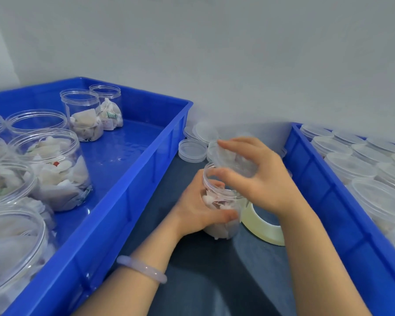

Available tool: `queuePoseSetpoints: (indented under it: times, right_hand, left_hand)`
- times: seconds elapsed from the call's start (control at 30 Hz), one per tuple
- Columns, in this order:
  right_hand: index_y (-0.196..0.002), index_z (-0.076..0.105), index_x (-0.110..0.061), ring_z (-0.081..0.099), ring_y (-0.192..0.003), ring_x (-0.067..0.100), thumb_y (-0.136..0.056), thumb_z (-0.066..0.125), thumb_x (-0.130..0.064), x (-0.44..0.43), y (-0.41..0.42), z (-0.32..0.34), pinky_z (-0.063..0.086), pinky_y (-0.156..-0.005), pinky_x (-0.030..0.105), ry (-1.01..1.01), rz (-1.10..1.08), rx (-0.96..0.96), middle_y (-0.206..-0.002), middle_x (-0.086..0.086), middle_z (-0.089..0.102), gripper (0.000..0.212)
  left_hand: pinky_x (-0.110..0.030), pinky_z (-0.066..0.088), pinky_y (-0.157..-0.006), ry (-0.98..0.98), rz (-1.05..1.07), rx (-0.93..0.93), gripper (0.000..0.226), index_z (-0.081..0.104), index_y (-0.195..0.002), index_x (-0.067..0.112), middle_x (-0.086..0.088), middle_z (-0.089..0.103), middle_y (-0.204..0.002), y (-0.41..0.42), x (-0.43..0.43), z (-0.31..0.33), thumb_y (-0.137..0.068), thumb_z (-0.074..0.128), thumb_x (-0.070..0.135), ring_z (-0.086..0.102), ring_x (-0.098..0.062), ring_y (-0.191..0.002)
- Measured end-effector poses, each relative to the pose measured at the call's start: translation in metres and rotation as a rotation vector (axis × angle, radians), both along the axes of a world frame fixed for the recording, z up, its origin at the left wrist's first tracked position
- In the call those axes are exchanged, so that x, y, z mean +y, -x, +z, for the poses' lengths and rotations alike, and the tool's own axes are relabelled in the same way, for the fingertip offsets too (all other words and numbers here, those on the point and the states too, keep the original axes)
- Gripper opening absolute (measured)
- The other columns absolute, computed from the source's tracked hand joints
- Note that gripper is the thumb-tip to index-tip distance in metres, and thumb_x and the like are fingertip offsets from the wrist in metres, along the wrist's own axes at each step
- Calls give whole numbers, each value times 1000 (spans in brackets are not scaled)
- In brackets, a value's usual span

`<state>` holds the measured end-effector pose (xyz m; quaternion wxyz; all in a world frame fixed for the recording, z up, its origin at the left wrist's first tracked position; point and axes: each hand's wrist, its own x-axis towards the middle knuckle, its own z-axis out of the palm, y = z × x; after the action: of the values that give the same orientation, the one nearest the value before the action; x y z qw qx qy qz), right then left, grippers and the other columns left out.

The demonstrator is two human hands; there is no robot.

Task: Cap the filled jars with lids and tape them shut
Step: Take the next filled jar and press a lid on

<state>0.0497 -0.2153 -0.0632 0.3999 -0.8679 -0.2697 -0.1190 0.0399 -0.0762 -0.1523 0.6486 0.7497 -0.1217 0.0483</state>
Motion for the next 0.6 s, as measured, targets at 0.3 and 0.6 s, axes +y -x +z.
queuePoseSetpoints:
  times: [0.3, 0.6]
  right_hand:
    - [-128, 57, -39, 38, -122, 4, -69, 71, -49, 14, 2, -2, 35, -92, 27, 280, -73, 5, -129, -18, 46, 61]
    - [-140, 44, -33, 18, -139, 4, -77, 66, -28, -3, 3, 6, 20, -100, 23, 322, 85, 191, -149, -16, 31, 66]
  left_hand:
    - [-12, 49, -75, 13, 8, -21, 82, 48, -126, 19, 6, 62, -117, 0, -4, -1, -53, 84, 27, 59, 3, -102]
    - [-7, 44, -72, 34, 29, 17, 78, 43, -111, 39, 11, 63, -109, 5, -5, 1, -43, 79, 44, 59, 9, -94]
